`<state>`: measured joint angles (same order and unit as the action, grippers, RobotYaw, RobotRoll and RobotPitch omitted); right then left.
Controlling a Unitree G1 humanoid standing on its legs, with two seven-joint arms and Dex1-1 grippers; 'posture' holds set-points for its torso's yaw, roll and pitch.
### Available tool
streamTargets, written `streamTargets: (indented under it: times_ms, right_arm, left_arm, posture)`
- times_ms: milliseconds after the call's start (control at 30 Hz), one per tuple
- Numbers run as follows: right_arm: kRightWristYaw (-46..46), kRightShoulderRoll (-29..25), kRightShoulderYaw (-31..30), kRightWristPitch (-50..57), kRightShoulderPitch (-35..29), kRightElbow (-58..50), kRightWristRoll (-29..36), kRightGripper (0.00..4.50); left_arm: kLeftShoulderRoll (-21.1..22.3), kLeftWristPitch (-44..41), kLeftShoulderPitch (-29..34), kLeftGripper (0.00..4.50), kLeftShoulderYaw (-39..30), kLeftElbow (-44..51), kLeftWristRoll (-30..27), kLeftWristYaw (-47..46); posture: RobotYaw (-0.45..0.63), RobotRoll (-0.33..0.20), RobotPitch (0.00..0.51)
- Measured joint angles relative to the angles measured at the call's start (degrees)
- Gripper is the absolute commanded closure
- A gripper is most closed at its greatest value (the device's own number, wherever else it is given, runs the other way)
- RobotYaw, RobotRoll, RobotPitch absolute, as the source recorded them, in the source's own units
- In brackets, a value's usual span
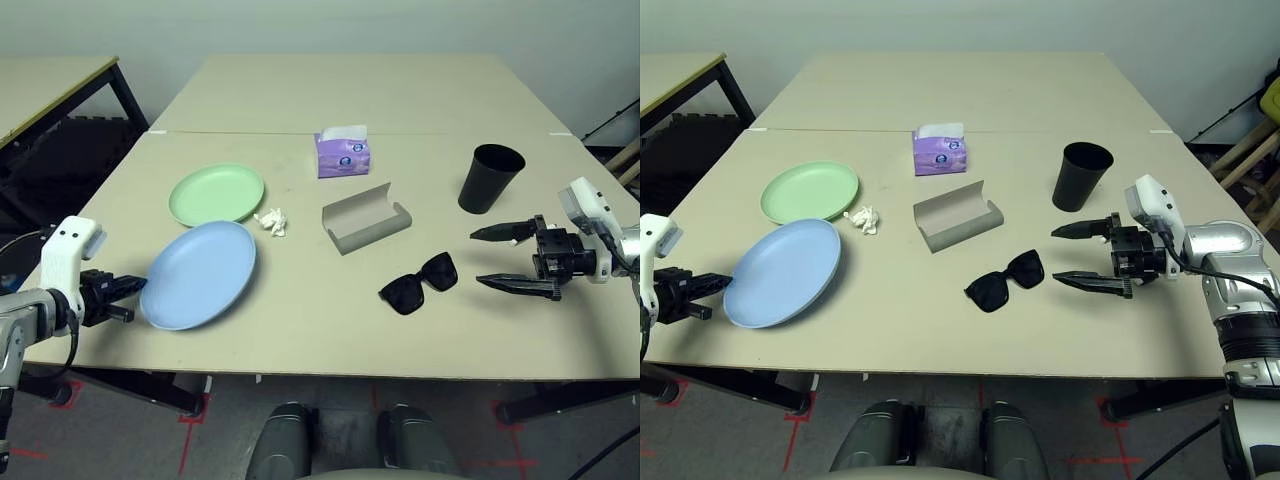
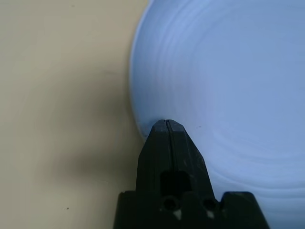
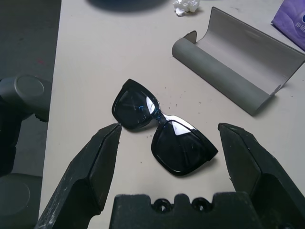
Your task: Organize and tidy the items on the table.
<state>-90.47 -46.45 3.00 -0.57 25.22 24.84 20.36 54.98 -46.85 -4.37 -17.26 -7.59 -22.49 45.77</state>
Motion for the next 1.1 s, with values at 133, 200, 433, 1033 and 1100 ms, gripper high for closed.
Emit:
streamTargets:
  times_ms: [133, 200, 433, 1033, 1100]
  right_arm:
    - [0.0, 0.0, 0.0, 0.0, -0.1, 0.0, -0.1, 0.0]
    - [0.0, 0.0, 0.0, 0.0, -0.1, 0.0, -0.1, 0.0]
    - [0.1, 0.0, 0.0, 0.0, -0.9, -0.1, -0.2, 0.0]
    - [0.4, -0.4, 0.0, -0.5, -1.6, -0.3, -0.3, 0.0]
    - [0.7, -0.4, 0.0, -0.9, -1.6, -0.2, -0.5, 0.0]
  left_arm:
    - [-0.1, -0.2, -1.3, 4.1, 0.0, 0.2, -0.1, 0.0]
    - [-0.1, -0.2, -1.4, 3.54, 0.0, 0.2, -0.1, 0.0]
    - [-0.1, -0.2, -1.1, 0.88, 0.0, 0.3, 0.0, 0.1]
    - [0.3, 0.3, -1.6, 4.48, 0.3, 1.0, -0.5, 1.9]
    - [0.6, -0.4, -1.9, 4.48, -0.3, 2.4, -1.1, 2.3]
  posture:
    - [0.05, 0.0, 0.033]
    - [0.05, 0.0, 0.034]
    - [0.05, 0.0, 0.042]
    - [0.05, 0.0, 0.05]
    - [0.05, 0.0, 0.05]
